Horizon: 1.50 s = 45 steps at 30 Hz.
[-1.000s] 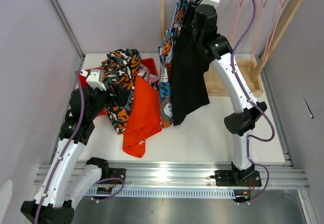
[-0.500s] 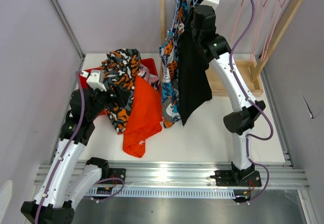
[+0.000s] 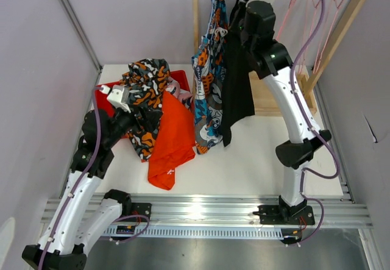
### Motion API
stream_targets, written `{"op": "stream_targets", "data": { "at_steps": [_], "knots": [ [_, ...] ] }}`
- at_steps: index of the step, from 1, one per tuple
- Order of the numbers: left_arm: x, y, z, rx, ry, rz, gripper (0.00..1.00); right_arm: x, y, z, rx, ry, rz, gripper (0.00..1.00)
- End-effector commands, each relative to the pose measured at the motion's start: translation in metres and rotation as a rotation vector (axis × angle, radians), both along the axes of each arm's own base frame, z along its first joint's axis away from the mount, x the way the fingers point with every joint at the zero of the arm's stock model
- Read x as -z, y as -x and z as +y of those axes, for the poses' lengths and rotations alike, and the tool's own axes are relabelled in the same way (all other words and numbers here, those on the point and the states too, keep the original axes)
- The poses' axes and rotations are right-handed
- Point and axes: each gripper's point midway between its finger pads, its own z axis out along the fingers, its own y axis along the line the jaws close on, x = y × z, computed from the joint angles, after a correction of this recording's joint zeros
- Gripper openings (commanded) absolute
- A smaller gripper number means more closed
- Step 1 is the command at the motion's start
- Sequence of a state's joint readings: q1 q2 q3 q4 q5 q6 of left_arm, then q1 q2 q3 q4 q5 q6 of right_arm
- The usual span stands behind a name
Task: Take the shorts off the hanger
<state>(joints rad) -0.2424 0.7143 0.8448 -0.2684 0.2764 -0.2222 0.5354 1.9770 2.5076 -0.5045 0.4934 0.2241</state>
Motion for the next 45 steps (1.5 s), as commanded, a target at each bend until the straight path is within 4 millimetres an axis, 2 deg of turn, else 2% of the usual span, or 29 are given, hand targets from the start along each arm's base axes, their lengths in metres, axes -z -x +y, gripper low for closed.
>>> {"op": "stream_targets", "data": {
  "at_steps": [1, 4, 5, 7, 8, 10, 13, 15, 16, 17, 18, 19, 20, 22, 23, 25, 30, 32, 33, 34, 35, 36, 37, 39, 41, 42, 43, 44, 45],
  "knots": [
    [-0.014, 0.001, -0.007, 0.051, -0.012, -0.077, 1.00, -0.097, 0.055, -0.035, 0.024, -0.091, -0.215, 0.00],
    [-0.019, 0.005, -0.015, 0.092, -0.012, -0.089, 0.99, -0.100, 0.068, -0.042, 0.031, -0.093, -0.203, 0.00],
    [-0.020, 0.010, -0.025, 0.128, -0.014, -0.088, 0.99, -0.100, 0.073, -0.043, 0.028, -0.099, -0.198, 0.00],
    [-0.038, 0.016, -0.039, 0.175, -0.022, -0.120, 0.99, -0.099, 0.084, -0.040, 0.013, -0.108, -0.191, 0.00],
    [-0.039, 0.031, -0.062, 0.254, -0.029, -0.120, 0.99, -0.093, 0.094, -0.043, 0.019, -0.103, -0.175, 0.00],
    [-0.060, 0.043, -0.083, 0.305, -0.032, -0.162, 0.99, -0.091, 0.110, -0.037, -0.001, -0.115, -0.178, 0.00],
    [-0.082, 0.084, -0.134, 0.455, 0.006, -0.196, 0.99, -0.079, 0.137, -0.033, -0.018, -0.119, -0.154, 0.00],
    [-0.099, 0.098, -0.156, 0.497, 0.036, -0.231, 0.99, -0.073, 0.153, -0.035, -0.013, -0.122, -0.140, 0.00],
    [-0.096, 0.097, -0.171, 0.494, 0.021, -0.219, 0.99, -0.071, 0.165, -0.025, -0.040, -0.121, -0.136, 0.00],
    [-0.096, 0.108, -0.185, 0.516, 0.008, -0.223, 0.99, -0.067, 0.175, -0.026, -0.042, -0.118, -0.132, 0.00],
    [-0.114, 0.110, -0.193, 0.517, 0.027, -0.249, 0.99, -0.068, 0.181, -0.030, -0.024, -0.125, -0.136, 0.00],
    [-0.102, 0.113, -0.214, 0.539, -0.006, -0.225, 0.99, -0.066, 0.190, -0.023, -0.048, -0.129, -0.132, 0.00],
    [-0.101, 0.113, -0.222, 0.541, -0.011, -0.223, 0.99, -0.065, 0.194, -0.023, -0.053, -0.136, -0.129, 0.00],
    [-0.119, 0.119, -0.237, 0.571, 0.039, -0.242, 0.99, -0.064, 0.204, -0.026, -0.051, -0.146, -0.122, 0.00],
    [-0.114, 0.118, -0.248, 0.580, 0.033, -0.231, 0.99, -0.064, 0.210, -0.023, -0.067, -0.153, -0.120, 0.00],
    [-0.124, 0.119, -0.257, 0.581, 0.058, -0.243, 0.99, -0.065, 0.220, -0.029, -0.059, -0.156, -0.117, 0.00],
    [-0.106, 0.110, -0.279, 0.521, 0.026, -0.218, 0.99, -0.075, 0.239, -0.039, -0.072, -0.196, -0.134, 0.00],
    [-0.102, 0.103, -0.280, 0.460, 0.020, -0.220, 0.88, -0.075, 0.244, -0.044, -0.073, -0.215, -0.131, 0.00],
    [-0.099, 0.098, -0.283, 0.436, 0.024, -0.223, 0.78, -0.074, 0.246, -0.044, -0.079, -0.220, -0.130, 0.00],
    [-0.100, 0.091, -0.281, 0.396, 0.023, -0.227, 0.60, -0.076, 0.250, -0.049, -0.081, -0.234, -0.134, 0.00],
    [-0.098, 0.087, -0.282, 0.374, 0.012, -0.229, 0.50, -0.071, 0.250, -0.048, -0.082, -0.233, -0.127, 0.00],
    [-0.095, 0.083, -0.283, 0.353, 0.004, -0.227, 0.29, -0.070, 0.250, -0.048, -0.082, -0.234, -0.126, 0.00],
    [-0.095, 0.080, -0.281, 0.330, 0.003, -0.225, 0.00, -0.070, 0.251, -0.049, -0.081, -0.235, -0.126, 0.00],
    [-0.091, 0.081, -0.279, 0.319, -0.013, -0.220, 0.00, -0.070, 0.250, -0.052, -0.065, -0.219, -0.131, 0.00],
    [-0.091, 0.098, -0.276, 0.328, -0.024, -0.228, 0.00, -0.073, 0.248, -0.052, -0.054, -0.196, -0.139, 0.00],
    [-0.078, 0.106, -0.274, 0.333, -0.058, -0.221, 0.00, -0.082, 0.248, -0.059, -0.033, -0.184, -0.153, 0.00],
    [-0.074, 0.131, -0.278, 0.381, -0.062, -0.220, 0.00, -0.086, 0.248, -0.061, -0.024, -0.175, -0.159, 0.00],
    [-0.077, 0.139, -0.268, 0.359, -0.049, -0.219, 0.00, -0.090, 0.247, -0.063, -0.016, -0.164, -0.163, 0.00],
    [-0.056, 0.151, -0.265, 0.370, -0.085, -0.204, 0.00, -0.102, 0.246, -0.065, -0.012, -0.173, -0.179, 0.00]
  ]
}}
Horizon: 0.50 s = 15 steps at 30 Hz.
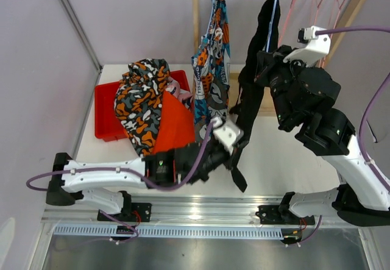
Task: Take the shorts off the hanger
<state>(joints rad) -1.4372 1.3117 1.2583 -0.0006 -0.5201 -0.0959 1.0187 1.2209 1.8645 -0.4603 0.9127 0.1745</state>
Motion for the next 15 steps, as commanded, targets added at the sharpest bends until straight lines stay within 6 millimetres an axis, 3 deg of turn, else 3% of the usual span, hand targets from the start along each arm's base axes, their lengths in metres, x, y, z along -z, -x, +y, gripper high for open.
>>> {"op": "stream_targets", "data": {
  "at_steps": [1, 2, 3, 4, 5, 6, 8, 11, 15],
  "knots": [
    [0.005, 0.054, 0.021, 0.012, 0.013, -0.004, 0.00, -0.054, 0.005, -0.028, 0.064, -0.075, -0.101, 0.00],
    [0.001, 0.068, 0.028, 0.027, 0.053, 0.023, 0.00, -0.059, 0.005, -0.030, 0.069, -0.074, -0.109, 0.00],
    [0.023, 0.073, 0.036, -0.005, 0.021, 0.035, 0.00, -0.061, 0.002, -0.028, 0.074, -0.064, -0.111, 0.00],
    [0.028, 0.099, 0.038, 0.042, 0.023, 0.050, 0.00, -0.072, 0.005, -0.035, 0.083, -0.068, -0.132, 0.00],
    [0.031, 0.109, 0.042, 0.048, 0.038, 0.078, 0.00, -0.076, 0.005, -0.037, 0.091, -0.069, -0.136, 0.00],
    [0.049, 0.112, 0.049, 0.012, -0.006, 0.074, 0.00, -0.079, 0.005, -0.037, 0.093, -0.067, -0.140, 0.00],
    [0.067, 0.133, 0.055, 0.025, -0.044, 0.099, 0.00, -0.084, 0.006, -0.040, 0.095, -0.067, -0.146, 0.00],
    [0.081, 0.135, 0.057, 0.006, -0.075, 0.106, 0.00, -0.083, 0.008, -0.041, 0.091, -0.078, -0.139, 0.00],
    [0.066, 0.116, 0.050, -0.019, -0.036, 0.062, 0.00, -0.076, 0.015, -0.037, 0.054, -0.109, -0.114, 0.00]
  ]
}}
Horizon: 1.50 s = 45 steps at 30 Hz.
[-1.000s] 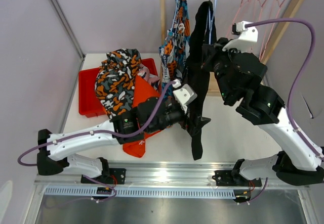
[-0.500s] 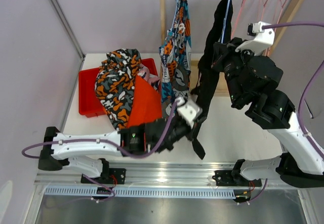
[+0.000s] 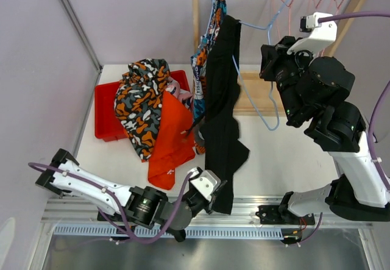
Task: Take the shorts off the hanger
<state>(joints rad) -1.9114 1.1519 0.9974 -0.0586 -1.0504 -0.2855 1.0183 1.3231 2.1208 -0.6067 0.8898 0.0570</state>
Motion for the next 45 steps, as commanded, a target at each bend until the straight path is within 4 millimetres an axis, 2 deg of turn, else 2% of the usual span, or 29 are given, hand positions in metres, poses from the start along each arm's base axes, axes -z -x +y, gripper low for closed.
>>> {"op": "stream_targets", "data": {
  "at_steps": [1, 2, 3, 4, 5, 6, 7, 8, 9, 10, 11, 12, 13, 14, 15, 17, 18, 20, 23, 24, 28, 29, 30, 31, 32, 35, 36, 40, 45],
  "knots": [
    [0.000, -0.015, -0.007, 0.008, -0.002, -0.001, 0.00, -0.042, 0.015, -0.029, 0.044, -0.224, -0.088, 0.00],
    [-0.006, -0.025, -0.007, 0.006, -0.016, -0.030, 0.00, -0.039, 0.019, -0.029, 0.032, -0.220, -0.075, 0.00],
    [-0.029, -0.035, -0.009, -0.004, 0.039, -0.040, 0.00, -0.034, 0.021, -0.026, 0.020, -0.233, -0.059, 0.00],
    [-0.040, -0.064, -0.005, -0.064, 0.048, -0.058, 0.00, -0.031, 0.026, -0.020, -0.010, -0.239, -0.045, 0.00],
    [-0.049, -0.077, -0.007, -0.044, 0.038, -0.090, 0.00, -0.025, 0.031, -0.022, -0.025, -0.232, -0.026, 0.00],
    [-0.085, -0.091, -0.006, -0.058, 0.102, -0.104, 0.00, -0.020, 0.034, -0.018, -0.043, -0.232, -0.010, 0.00],
    [-0.094, -0.128, 0.004, -0.131, 0.087, -0.123, 0.00, -0.017, 0.041, -0.012, -0.081, -0.261, 0.009, 0.00],
    [-0.093, -0.143, -0.006, -0.122, 0.048, -0.143, 0.00, -0.009, 0.045, -0.009, -0.098, -0.249, 0.034, 0.00],
    [-0.144, -0.158, -0.001, -0.150, 0.117, -0.167, 0.00, -0.006, 0.050, -0.011, -0.119, -0.261, 0.045, 0.00],
    [-0.144, -0.190, 0.008, -0.217, 0.056, -0.188, 0.00, -0.003, 0.059, -0.003, -0.160, -0.288, 0.069, 0.00],
    [-0.149, -0.206, 0.008, -0.237, 0.022, -0.200, 0.00, 0.005, 0.064, -0.001, -0.180, -0.271, 0.094, 0.00],
    [-0.196, -0.219, -0.002, -0.234, 0.092, -0.227, 0.00, 0.009, 0.069, 0.003, -0.200, -0.271, 0.110, 0.00],
    [-0.199, -0.244, 0.002, -0.277, 0.066, -0.230, 0.00, 0.012, 0.073, 0.001, -0.206, -0.277, 0.125, 0.00],
    [-0.192, -0.257, -0.001, -0.282, 0.009, -0.216, 0.00, 0.020, 0.083, 0.009, -0.242, -0.275, 0.155, 0.00],
    [-0.234, -0.268, -0.009, -0.281, 0.086, -0.245, 0.00, 0.023, 0.087, 0.012, -0.255, -0.271, 0.165, 0.00],
    [-0.225, -0.294, -0.010, -0.308, 0.021, -0.224, 0.00, 0.031, 0.091, 0.012, -0.231, -0.251, 0.175, 0.00],
    [-0.253, -0.300, -0.011, -0.321, 0.080, -0.255, 0.00, 0.032, 0.096, 0.015, -0.247, -0.244, 0.177, 0.00],
    [-0.264, -0.313, -0.002, -0.353, 0.083, -0.284, 0.00, 0.030, 0.100, 0.012, -0.246, -0.253, 0.179, 0.00],
    [-0.269, -0.335, 0.020, -0.395, 0.105, -0.288, 0.00, 0.030, 0.111, 0.016, -0.295, -0.273, 0.198, 0.00],
    [-0.272, -0.344, 0.039, -0.431, 0.112, -0.282, 0.00, 0.031, 0.118, 0.021, -0.327, -0.282, 0.207, 0.00],
    [-0.266, -0.352, 0.067, -0.478, 0.103, -0.257, 0.00, 0.025, 0.126, 0.021, -0.358, -0.322, 0.200, 0.00],
    [-0.274, -0.342, 0.079, -0.486, 0.114, -0.270, 0.00, 0.020, 0.127, 0.021, -0.369, -0.341, 0.193, 0.00],
    [-0.269, -0.339, 0.081, -0.481, 0.099, -0.267, 0.00, 0.021, 0.127, 0.016, -0.360, -0.338, 0.182, 0.00],
    [-0.278, -0.332, 0.090, -0.485, 0.117, -0.288, 0.00, 0.008, 0.129, 0.013, -0.371, -0.356, 0.158, 0.00],
    [-0.292, -0.315, 0.109, -0.501, 0.146, -0.307, 0.00, 0.003, 0.128, 0.009, -0.355, -0.358, 0.148, 0.00],
    [-0.312, -0.292, 0.148, -0.563, 0.174, -0.362, 0.00, -0.011, 0.119, -0.013, -0.269, -0.311, 0.118, 0.00],
    [-0.331, -0.273, 0.175, -0.602, 0.214, -0.397, 0.00, -0.016, 0.117, -0.016, -0.258, -0.311, 0.106, 0.00],
    [-0.372, -0.241, 0.233, -0.722, 0.211, -0.507, 0.00, -0.048, 0.102, -0.041, -0.204, -0.327, 0.030, 0.00],
    [-0.371, -0.259, 0.266, -0.824, 0.119, -0.518, 0.00, -0.069, 0.091, -0.059, -0.123, -0.262, -0.034, 0.00]
  ]
}}
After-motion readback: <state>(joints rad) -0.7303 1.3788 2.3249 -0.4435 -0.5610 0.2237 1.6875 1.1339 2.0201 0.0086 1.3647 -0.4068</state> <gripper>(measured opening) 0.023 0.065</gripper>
